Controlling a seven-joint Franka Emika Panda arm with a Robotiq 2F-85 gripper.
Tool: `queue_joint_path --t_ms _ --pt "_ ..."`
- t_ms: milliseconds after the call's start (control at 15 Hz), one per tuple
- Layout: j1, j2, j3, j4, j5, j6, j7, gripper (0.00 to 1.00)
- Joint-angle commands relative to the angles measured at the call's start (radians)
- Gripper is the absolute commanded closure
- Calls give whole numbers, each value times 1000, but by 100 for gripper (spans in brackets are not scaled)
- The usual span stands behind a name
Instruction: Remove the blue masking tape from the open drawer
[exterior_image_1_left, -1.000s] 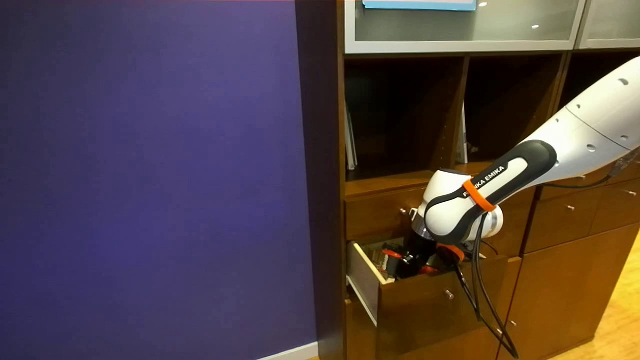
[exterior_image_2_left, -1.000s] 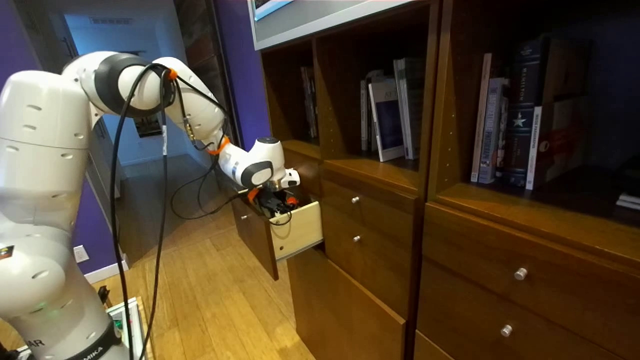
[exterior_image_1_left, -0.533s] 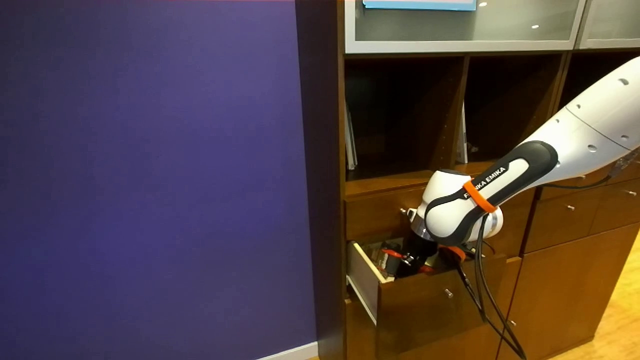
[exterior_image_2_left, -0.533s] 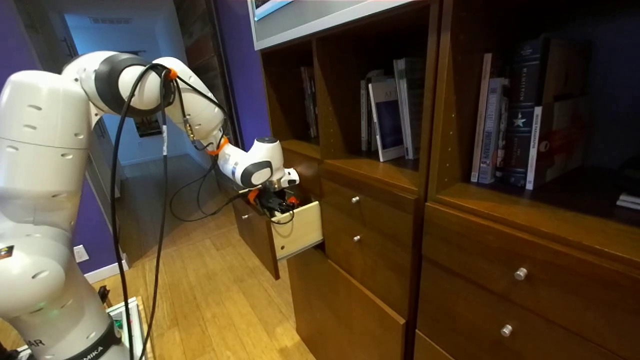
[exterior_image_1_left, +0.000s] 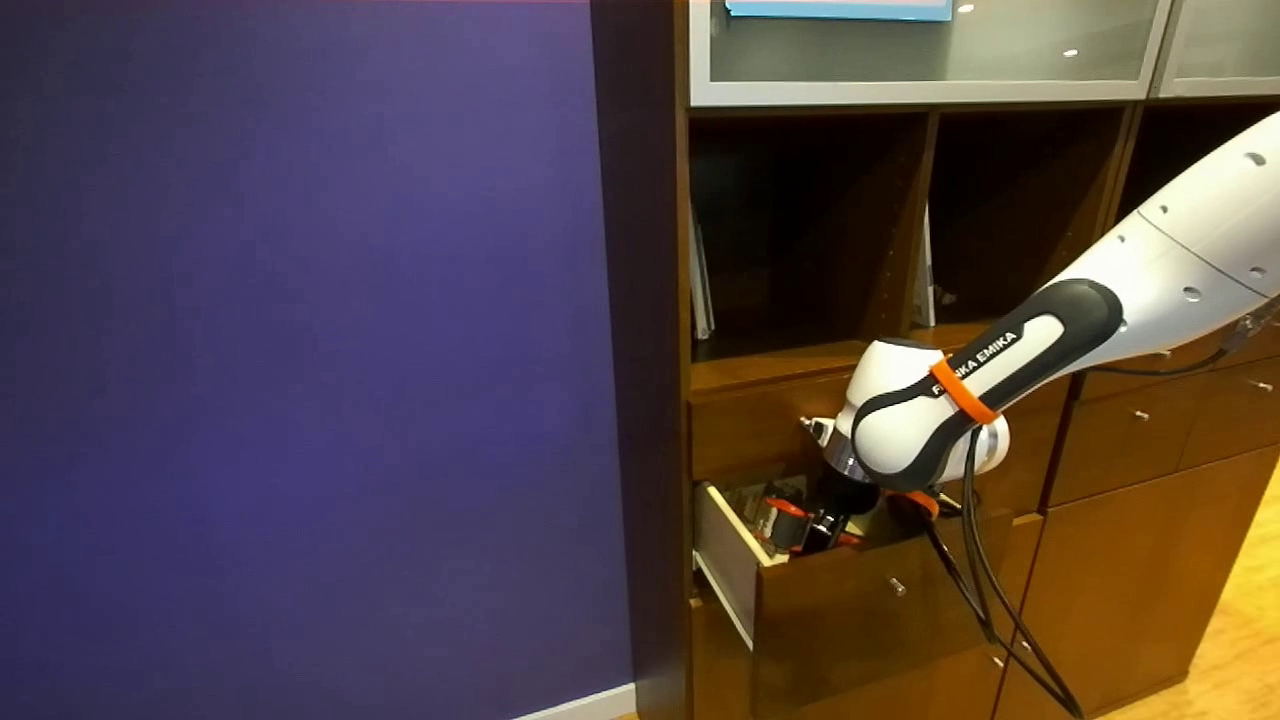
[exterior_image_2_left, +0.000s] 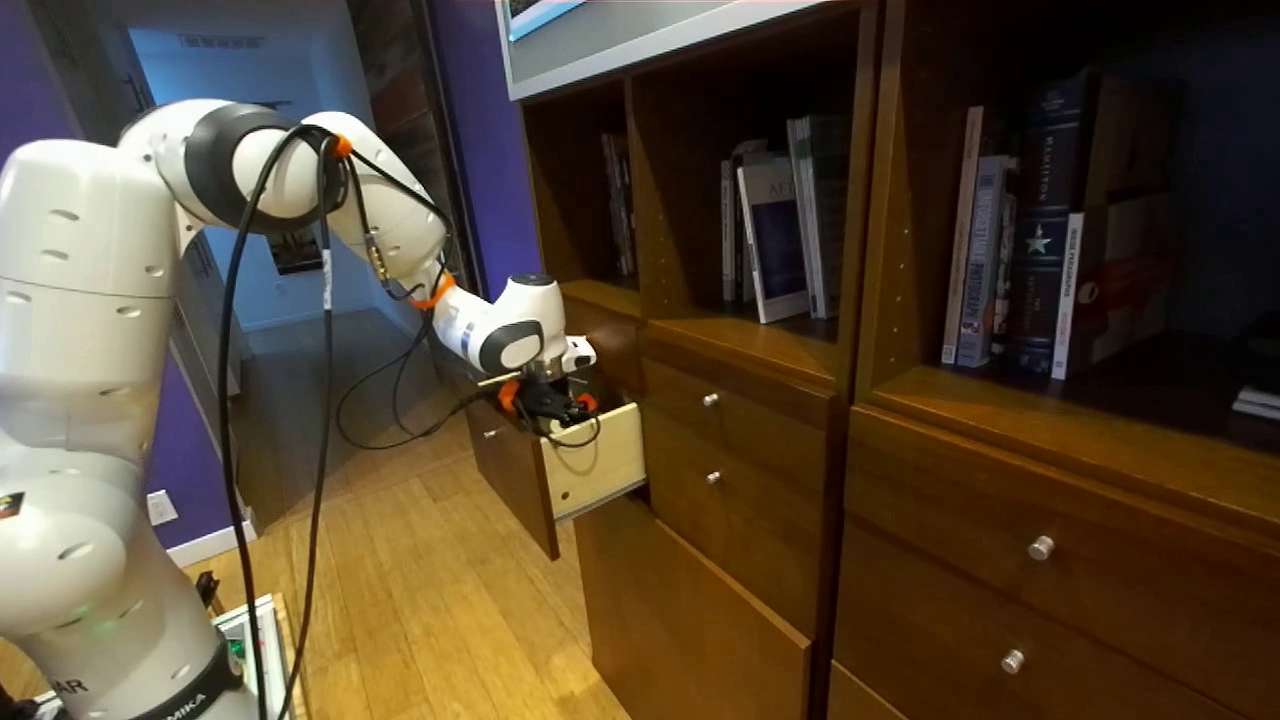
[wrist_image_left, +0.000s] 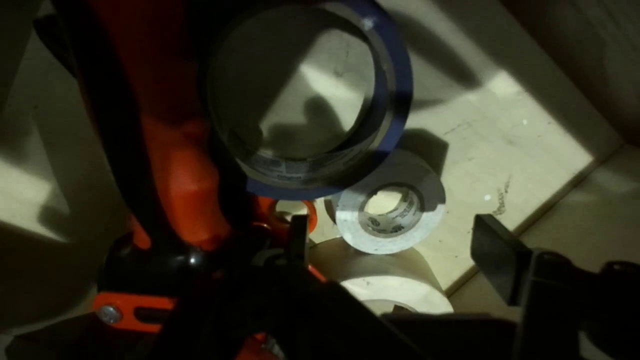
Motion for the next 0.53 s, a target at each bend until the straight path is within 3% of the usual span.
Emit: queue_joint_path --t_ms 0,267,467 --pt "-51 -37 57 -46 31 34 -96 15" --pt "-76 -42 73 -48 28 -28 -130 15" --pt "-47 -42 41 -33 -8 -112 -92 14"
